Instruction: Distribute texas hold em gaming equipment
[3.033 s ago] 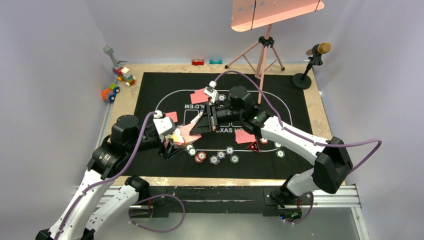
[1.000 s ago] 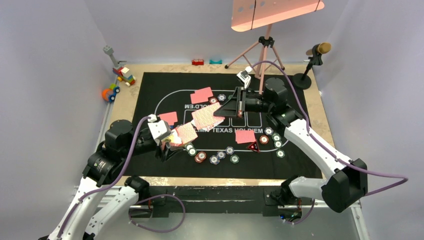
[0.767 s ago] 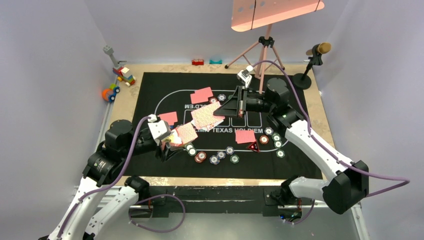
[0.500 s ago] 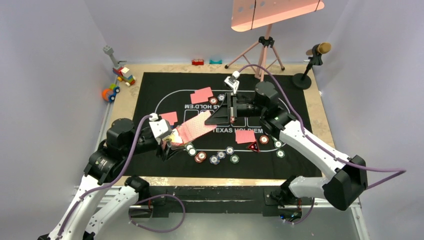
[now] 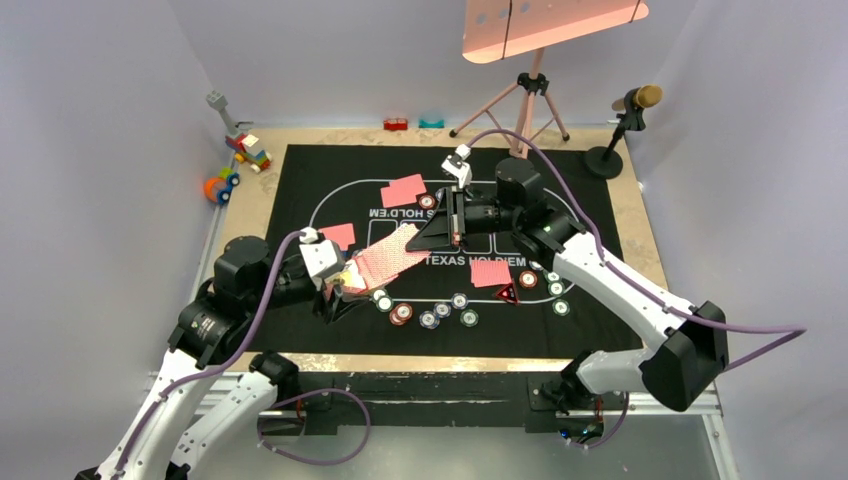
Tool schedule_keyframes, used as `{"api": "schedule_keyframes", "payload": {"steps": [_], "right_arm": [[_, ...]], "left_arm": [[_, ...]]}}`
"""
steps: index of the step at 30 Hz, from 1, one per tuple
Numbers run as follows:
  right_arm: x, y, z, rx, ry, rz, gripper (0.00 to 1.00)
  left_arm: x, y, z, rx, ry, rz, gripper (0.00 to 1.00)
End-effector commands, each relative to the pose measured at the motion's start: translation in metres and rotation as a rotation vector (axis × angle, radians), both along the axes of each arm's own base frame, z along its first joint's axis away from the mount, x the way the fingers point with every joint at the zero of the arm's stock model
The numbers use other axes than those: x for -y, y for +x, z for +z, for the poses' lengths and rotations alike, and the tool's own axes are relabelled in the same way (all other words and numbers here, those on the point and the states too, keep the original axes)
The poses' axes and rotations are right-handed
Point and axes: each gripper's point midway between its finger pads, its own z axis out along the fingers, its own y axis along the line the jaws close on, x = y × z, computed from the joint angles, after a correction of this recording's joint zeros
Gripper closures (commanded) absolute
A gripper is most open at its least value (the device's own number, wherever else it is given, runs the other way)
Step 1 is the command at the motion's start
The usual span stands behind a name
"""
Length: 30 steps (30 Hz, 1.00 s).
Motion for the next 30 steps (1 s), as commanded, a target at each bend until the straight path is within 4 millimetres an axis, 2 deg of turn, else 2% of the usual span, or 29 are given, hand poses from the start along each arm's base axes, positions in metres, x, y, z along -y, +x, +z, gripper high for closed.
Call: {"api": "schedule_keyframes", "payload": {"steps": [1, 8, 30], "right_arm": [[-0.003, 0.003, 0.010, 0.032, 0.008, 0.008, 1.00], [-0.004, -0.002, -0.001, -0.010, -0.027, 0.030, 1.00], [-0.007, -0.010, 0.002, -0.019, -0.070, 0.045, 1.00]], "left_arm": [[0.004, 0.000, 0.029, 0.102, -0.039, -0.042, 1.00], [0.005, -0.001, 0.029, 0.112, -0.033, -0.056, 0.98], [0.002, 0.005, 0.020, 0.094, -0.008, -0.032, 0.97]]}}
